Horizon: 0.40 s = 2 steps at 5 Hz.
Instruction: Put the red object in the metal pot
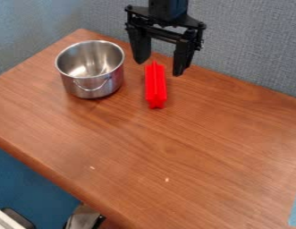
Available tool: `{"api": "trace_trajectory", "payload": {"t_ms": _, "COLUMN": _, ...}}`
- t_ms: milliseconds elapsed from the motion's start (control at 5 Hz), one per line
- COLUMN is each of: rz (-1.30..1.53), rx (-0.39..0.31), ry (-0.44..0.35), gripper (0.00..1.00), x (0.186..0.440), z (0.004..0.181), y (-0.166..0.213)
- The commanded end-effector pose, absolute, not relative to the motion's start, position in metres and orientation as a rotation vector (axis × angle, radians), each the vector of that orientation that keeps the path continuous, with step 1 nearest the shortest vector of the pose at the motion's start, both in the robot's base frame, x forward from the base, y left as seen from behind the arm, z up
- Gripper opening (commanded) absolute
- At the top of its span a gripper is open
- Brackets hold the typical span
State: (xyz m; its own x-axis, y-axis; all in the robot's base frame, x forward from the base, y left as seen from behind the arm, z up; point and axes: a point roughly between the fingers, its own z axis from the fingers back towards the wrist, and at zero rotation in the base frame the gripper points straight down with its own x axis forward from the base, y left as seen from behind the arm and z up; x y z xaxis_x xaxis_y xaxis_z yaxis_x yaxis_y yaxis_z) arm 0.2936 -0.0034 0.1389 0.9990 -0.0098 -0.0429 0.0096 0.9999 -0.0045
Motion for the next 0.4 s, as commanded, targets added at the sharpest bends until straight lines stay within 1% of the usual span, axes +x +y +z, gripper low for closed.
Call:
{"api": "trace_trajectory", "payload": {"t_ms": 0, "rz": -0.02, "rx": 0.016, "ry": 0.075, "gripper": 1.0, "x": 0.28, "z": 0.114, "y": -0.007}}
{"api": "trace_trajectory", "payload": {"t_ms": 200, "rz": 0.051, "rx": 0.006, "ry": 0.07, "gripper": 1.0, "x": 0.295, "z": 0.119, "y": -0.013}}
